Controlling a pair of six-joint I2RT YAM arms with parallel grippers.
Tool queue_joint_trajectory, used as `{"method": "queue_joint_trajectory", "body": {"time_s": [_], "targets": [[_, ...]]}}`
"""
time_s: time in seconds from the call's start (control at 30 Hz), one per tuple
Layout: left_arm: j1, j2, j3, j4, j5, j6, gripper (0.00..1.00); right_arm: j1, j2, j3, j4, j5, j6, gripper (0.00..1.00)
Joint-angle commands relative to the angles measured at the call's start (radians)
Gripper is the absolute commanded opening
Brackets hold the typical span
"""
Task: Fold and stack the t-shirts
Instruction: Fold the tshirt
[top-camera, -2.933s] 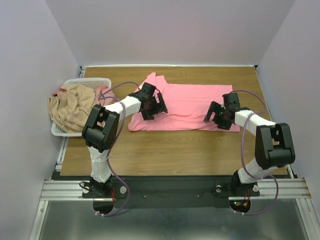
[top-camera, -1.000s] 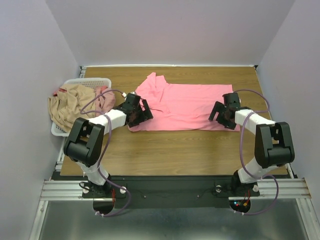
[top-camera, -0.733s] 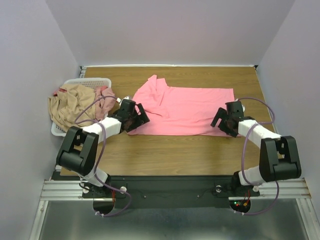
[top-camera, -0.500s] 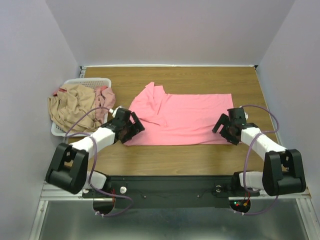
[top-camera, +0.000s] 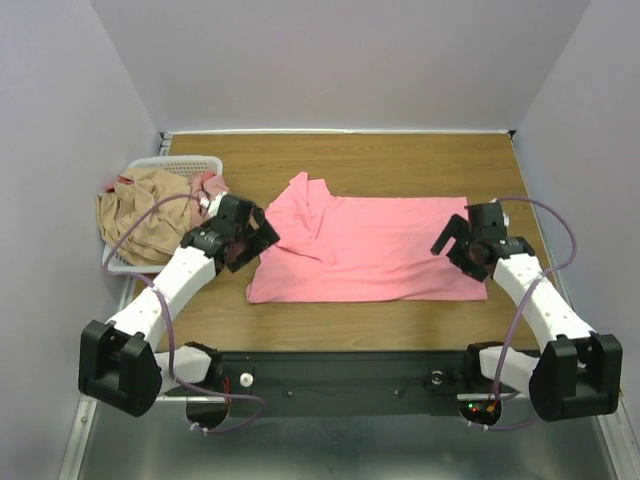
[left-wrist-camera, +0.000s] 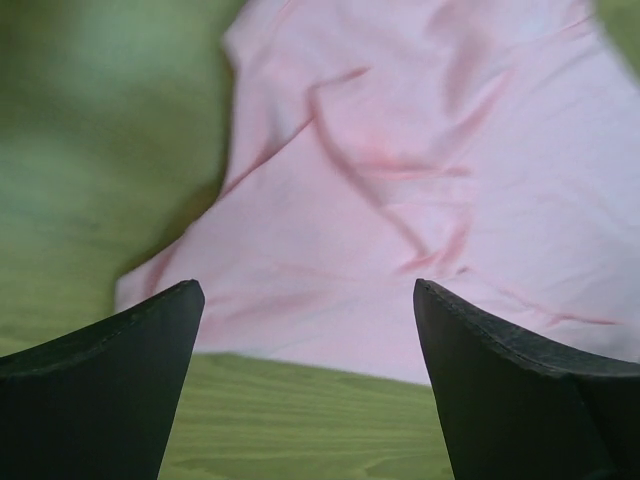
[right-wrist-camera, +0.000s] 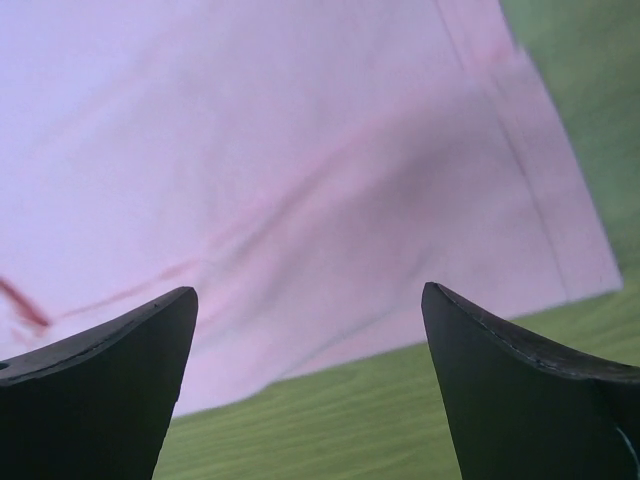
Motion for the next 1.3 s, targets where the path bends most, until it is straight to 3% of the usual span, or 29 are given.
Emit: {"method": "queue_joint_trajectory", "body": {"time_s": [0.0,0.17,0.2,0.3,0.33,0.5,0.57,0.73,0.83,1.0,1.27], "targets": [[-0.011,0.104,0.253,0.048,-0.052,0.148,0.99,-0.005,0.050,0.164,0.018,0.066,-0.072,1.00],[-0.011,0.405,0.592,0.172,0.040,0.436,0.99,-0.007,0.240,0.348,0.018,0.141,-0.118,1.00],[-0.011,0.454,0.652,0.176,0.049,0.437,0.99,-0.007,0.267,0.368,0.018,0.156,-0.121,1.00],[-0.009,0.675,0.853,0.108,0.063,0.560,0.98,-0.012,0.336,0.443,0.018,0.189,-0.123,1.00],[-0.011,0.783,0.993,0.061,0.069,0.596,0.98,-0.013,0.378,0.460,0.020,0.205,-0.115,1.00],[-0.008,1.090,1.452,-0.109,0.025,0.652,0.96,-0.022,0.474,0.546,0.020,0.179,-0.130,1.00],[-0.003,1.201,1.545,-0.170,0.016,0.655,0.93,-0.027,0.500,0.560,0.020,0.192,-0.135,1.00],[0.002,1.234,1.466,-0.093,0.046,0.655,0.74,-0.042,0.554,0.607,0.021,0.216,-0.149,1.00],[0.003,1.241,1.394,-0.033,0.066,0.659,0.68,-0.055,0.595,0.635,0.021,0.212,-0.149,1.00],[0.018,1.307,1.435,-0.045,0.086,0.649,0.55,-0.070,0.652,0.664,0.021,0.206,-0.161,1.00],[0.040,1.362,1.470,0.001,0.111,0.621,0.52,-0.075,0.683,0.679,0.023,0.222,-0.172,1.00]]}}
